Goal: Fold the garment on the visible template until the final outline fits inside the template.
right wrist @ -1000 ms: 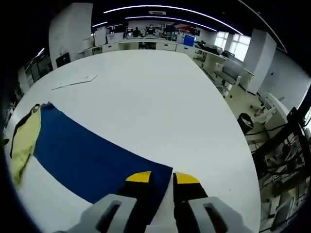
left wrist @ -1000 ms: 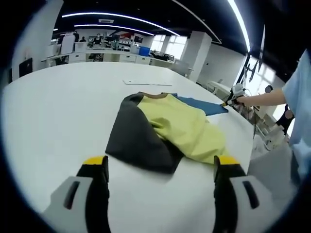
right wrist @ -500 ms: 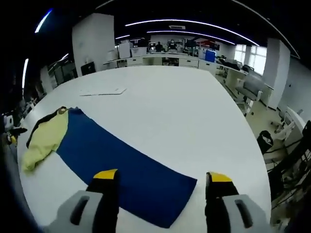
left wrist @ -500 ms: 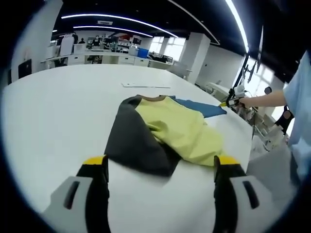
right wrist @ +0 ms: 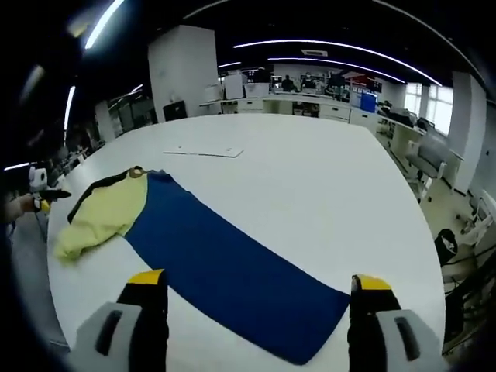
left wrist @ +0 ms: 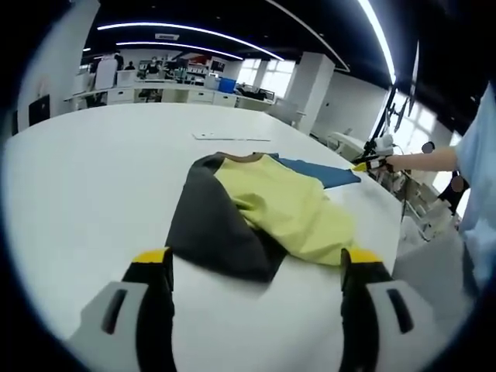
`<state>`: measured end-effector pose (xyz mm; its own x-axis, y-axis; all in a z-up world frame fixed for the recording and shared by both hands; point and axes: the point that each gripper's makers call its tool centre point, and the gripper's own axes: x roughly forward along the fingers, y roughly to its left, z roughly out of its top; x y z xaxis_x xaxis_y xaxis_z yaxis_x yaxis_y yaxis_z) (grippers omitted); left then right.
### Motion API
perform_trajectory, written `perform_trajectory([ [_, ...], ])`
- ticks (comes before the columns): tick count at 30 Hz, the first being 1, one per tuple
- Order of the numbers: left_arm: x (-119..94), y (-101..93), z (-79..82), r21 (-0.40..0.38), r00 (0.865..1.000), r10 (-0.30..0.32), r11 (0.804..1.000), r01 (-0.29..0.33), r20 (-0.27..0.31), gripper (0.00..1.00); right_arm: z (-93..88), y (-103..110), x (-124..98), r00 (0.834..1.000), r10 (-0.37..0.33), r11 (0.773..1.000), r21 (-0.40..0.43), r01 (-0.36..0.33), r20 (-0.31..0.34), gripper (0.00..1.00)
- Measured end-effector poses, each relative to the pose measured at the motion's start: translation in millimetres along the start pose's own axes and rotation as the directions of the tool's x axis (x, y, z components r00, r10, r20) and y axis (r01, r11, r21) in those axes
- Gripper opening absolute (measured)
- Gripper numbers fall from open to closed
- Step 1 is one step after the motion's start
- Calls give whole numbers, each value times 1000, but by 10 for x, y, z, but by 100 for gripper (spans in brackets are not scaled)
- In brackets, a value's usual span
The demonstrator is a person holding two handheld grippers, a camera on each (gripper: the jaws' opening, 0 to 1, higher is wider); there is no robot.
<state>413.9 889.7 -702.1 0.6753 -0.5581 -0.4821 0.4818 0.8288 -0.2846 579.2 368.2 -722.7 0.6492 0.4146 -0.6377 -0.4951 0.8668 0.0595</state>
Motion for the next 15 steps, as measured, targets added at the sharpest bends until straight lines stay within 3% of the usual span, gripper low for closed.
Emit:
perform_trajectory([
  [15, -12, 4, -24, -5, 1000, -3, 1000, 2, -6, 84, 113, 636, -151, 991, 120, 991, -68, -116, 59, 97],
])
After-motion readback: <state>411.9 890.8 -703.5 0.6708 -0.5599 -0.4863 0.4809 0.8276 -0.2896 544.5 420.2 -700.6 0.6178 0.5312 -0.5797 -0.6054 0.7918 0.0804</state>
